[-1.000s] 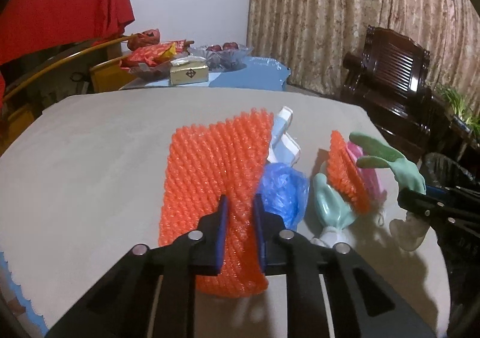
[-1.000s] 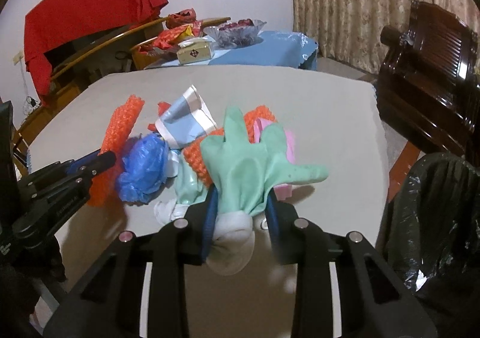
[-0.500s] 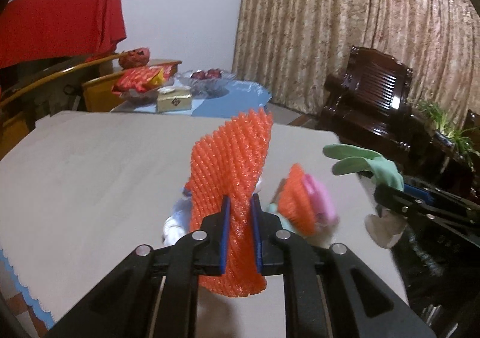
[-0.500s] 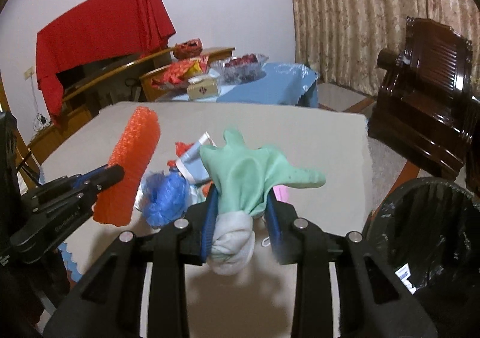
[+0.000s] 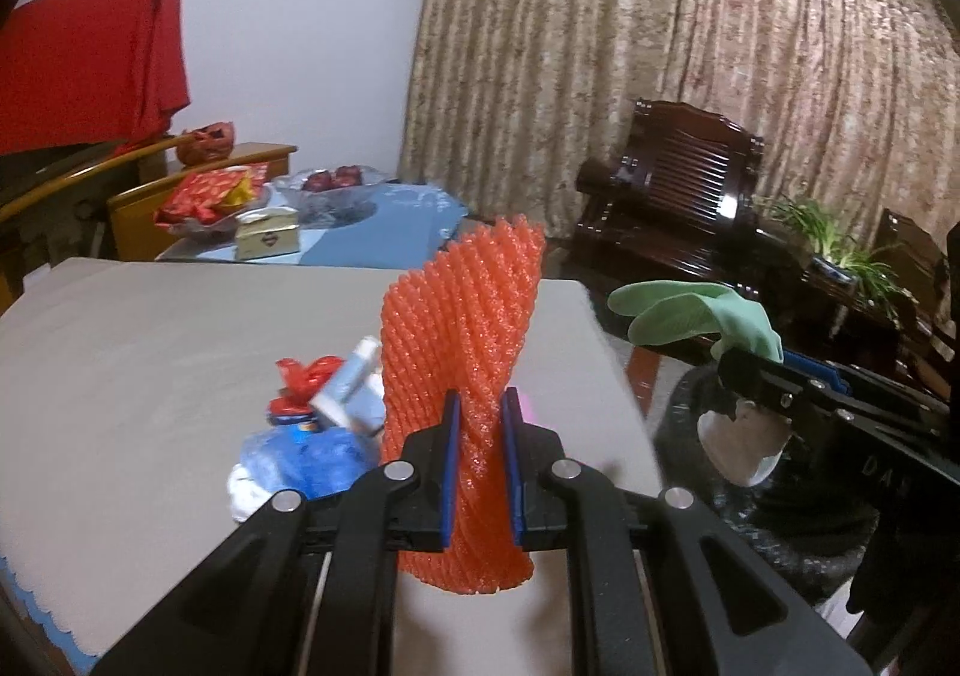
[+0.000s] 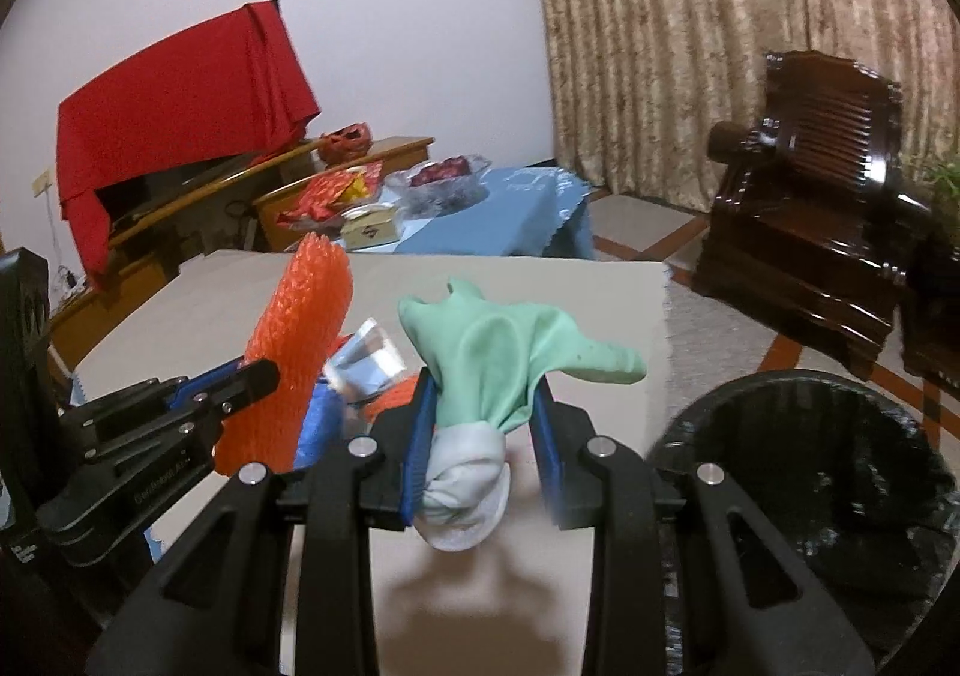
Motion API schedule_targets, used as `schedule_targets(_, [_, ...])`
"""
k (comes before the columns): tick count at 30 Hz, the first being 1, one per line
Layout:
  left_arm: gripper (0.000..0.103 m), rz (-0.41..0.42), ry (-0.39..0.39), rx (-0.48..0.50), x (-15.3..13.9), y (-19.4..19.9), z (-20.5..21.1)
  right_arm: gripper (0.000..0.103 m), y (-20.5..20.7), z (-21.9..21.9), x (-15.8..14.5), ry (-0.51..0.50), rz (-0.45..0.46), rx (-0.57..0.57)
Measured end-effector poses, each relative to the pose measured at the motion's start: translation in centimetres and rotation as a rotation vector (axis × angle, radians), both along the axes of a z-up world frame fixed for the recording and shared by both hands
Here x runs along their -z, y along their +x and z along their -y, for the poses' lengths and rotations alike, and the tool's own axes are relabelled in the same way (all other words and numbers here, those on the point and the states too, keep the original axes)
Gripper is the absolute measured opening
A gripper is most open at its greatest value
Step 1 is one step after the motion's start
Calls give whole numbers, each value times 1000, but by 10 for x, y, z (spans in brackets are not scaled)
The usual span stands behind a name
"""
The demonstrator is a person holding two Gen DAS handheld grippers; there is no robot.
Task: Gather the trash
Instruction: 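Carry the scrubber and glove over the bin and release both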
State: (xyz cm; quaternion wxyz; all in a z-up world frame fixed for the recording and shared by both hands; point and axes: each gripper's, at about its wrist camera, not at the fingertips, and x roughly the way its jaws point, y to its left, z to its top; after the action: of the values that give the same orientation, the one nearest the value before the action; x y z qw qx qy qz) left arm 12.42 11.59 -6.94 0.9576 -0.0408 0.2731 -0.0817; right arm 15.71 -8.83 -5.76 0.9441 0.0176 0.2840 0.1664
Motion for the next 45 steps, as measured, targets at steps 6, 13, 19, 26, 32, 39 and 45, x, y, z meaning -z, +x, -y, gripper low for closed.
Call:
schedule_targets(6, [13,1,-7,72,-3,5,33,29,-8,36,-1,-17,5,84])
schedule_targets(13, [13,-3,-17,167,-2,9,80,29,-18,87,2,-37,4,197])
schedule_targets(19, [13,-5,-26,255,-1,15,123,29,-23,125,9,-59,-4,278])
schedule_targets(26, [13,-8,-37,357,0,25,173,29,-29,167,20,-77,-18,360])
schedule_targets(32, [13,-28,-48,429,5,35,213,29,-32,200,32,-81,-35,428])
schedule_targets(39, [16,-80,-57,474,18,46,245,34,-32,224,38,-86,-53,470])
schedule_targets(45, [60,-110,-72,470,27,49,248,72,-35,230,50,-106,-74,508])
